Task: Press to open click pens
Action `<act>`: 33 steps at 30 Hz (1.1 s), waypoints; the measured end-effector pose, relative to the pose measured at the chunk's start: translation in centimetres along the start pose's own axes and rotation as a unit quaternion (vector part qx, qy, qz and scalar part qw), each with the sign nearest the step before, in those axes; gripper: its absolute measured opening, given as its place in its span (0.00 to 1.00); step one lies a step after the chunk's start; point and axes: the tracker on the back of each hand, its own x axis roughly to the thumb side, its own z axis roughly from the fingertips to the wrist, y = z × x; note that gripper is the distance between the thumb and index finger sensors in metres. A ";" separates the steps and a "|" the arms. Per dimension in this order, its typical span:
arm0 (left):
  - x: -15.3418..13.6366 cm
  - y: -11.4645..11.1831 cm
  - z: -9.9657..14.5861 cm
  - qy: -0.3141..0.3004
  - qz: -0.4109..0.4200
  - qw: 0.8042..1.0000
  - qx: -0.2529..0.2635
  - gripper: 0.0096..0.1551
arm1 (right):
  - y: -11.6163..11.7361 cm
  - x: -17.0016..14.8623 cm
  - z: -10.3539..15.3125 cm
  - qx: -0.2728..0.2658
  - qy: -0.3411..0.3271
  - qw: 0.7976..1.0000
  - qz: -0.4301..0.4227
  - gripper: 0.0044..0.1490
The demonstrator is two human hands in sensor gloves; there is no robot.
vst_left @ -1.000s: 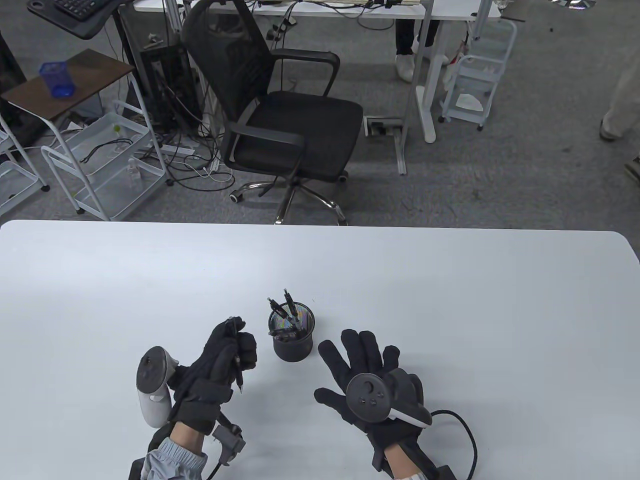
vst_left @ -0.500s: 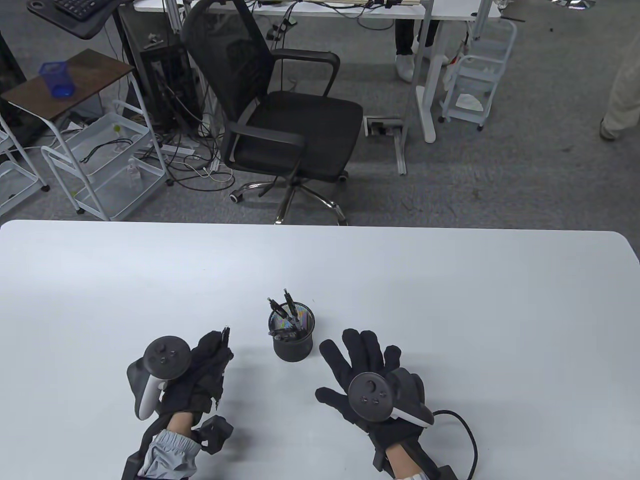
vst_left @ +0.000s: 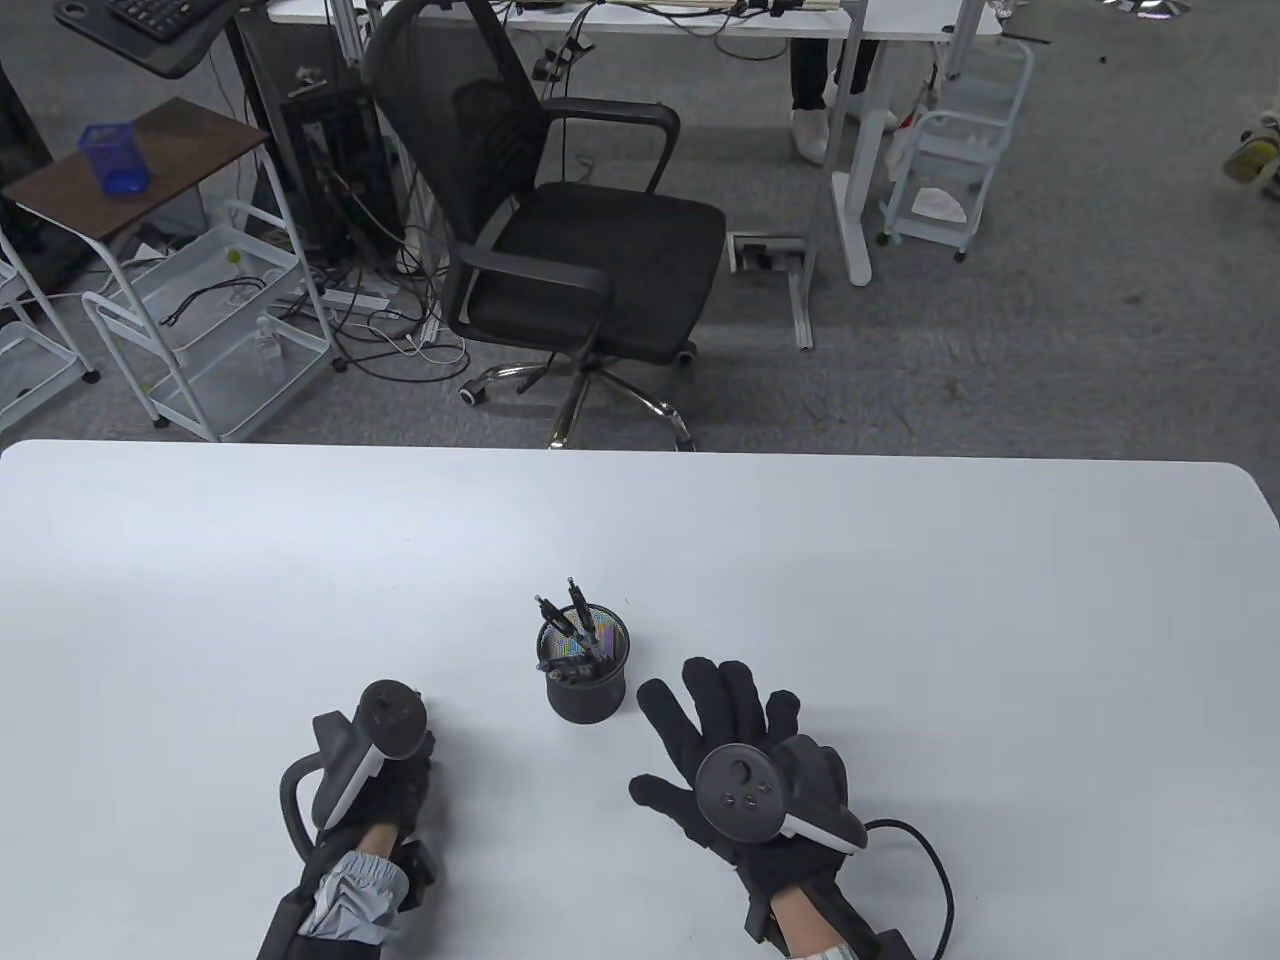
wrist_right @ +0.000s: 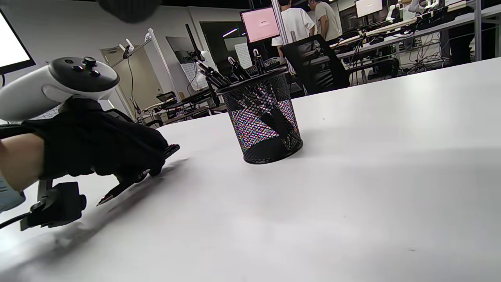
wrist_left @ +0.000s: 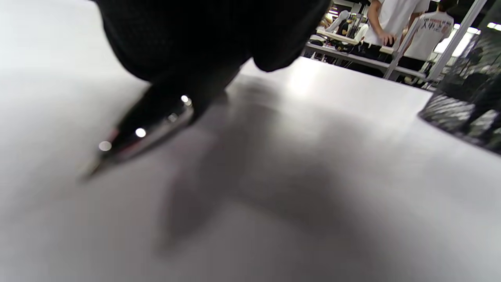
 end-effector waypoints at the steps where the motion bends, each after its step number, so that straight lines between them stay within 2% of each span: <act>1: 0.0 -0.1 0.0 0.005 -0.014 1.000 0.002 0.32 | 0.0 0.0 0.0 0.000 0.000 1.000 0.000 0.50; 16: -1.2 -0.7 -0.6 0.031 0.020 0.999 -0.038 0.37 | 0.1 0.2 0.0 0.000 0.001 1.000 0.003 0.50; 22: -1.2 -0.6 -0.5 0.024 0.028 0.997 -0.062 0.45 | 0.1 0.2 0.1 0.000 0.002 1.000 0.004 0.50; 33: -1.3 -0.4 -0.7 0.011 0.054 0.994 -0.092 0.51 | 0.1 0.1 0.1 0.001 0.002 1.000 0.006 0.50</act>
